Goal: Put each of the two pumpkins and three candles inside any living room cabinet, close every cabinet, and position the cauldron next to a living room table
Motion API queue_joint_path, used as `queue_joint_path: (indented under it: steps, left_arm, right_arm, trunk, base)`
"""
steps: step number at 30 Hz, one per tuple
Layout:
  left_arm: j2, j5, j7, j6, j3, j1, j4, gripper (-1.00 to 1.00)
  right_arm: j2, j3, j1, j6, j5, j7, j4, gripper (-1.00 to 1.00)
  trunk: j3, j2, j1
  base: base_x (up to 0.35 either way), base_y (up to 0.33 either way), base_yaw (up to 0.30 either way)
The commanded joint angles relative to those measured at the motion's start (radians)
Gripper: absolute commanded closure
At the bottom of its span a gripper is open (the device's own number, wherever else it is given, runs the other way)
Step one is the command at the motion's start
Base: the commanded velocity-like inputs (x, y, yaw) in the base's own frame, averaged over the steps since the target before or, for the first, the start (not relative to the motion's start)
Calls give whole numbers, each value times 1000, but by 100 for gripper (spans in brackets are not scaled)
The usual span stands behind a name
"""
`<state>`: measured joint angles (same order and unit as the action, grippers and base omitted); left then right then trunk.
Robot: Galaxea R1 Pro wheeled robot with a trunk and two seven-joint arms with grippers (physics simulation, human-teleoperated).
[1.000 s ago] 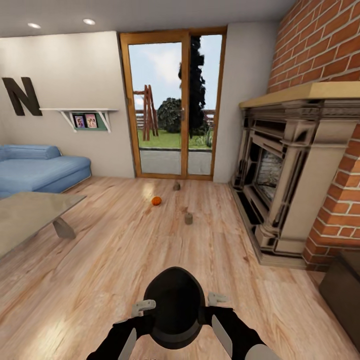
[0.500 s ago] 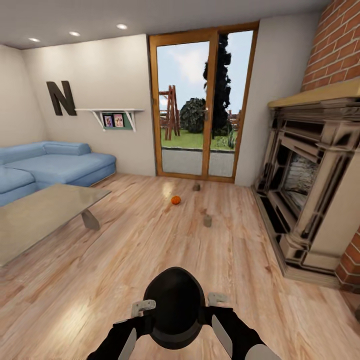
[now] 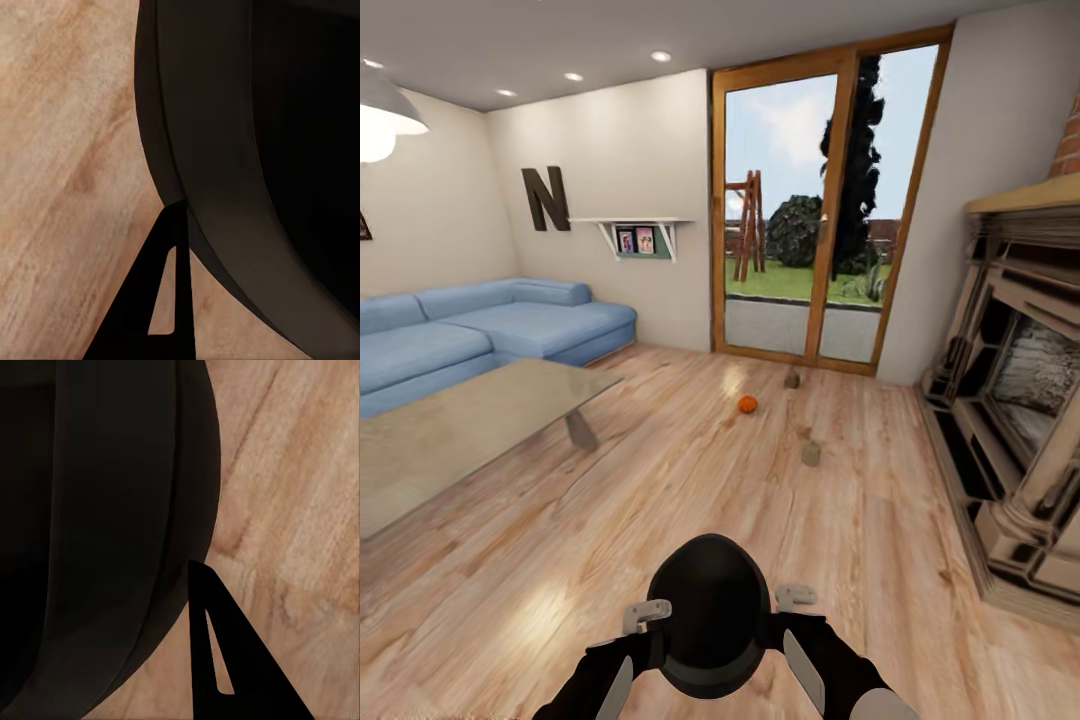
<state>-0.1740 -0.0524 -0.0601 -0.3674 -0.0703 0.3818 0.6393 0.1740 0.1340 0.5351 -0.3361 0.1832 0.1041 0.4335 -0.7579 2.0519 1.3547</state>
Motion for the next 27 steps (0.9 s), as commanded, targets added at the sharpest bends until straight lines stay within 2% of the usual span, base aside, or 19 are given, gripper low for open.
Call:
queue_joint_path:
  steps: [1, 27]
  left_arm:
    - [0, -57, 13, 1, -2, 0, -1, 100]
    - [0, -57, 13, 1, -2, 0, -1, 100]
  right_arm:
    - [0, -5, 0, 66, 13, -78, 4, 100]
    - [0, -5, 0, 66, 13, -78, 4, 100]
  trunk:
    - [0, 0, 0]
    - [0, 0, 0]
  base:
    - [139, -159, 292]
    - [123, -132, 292]
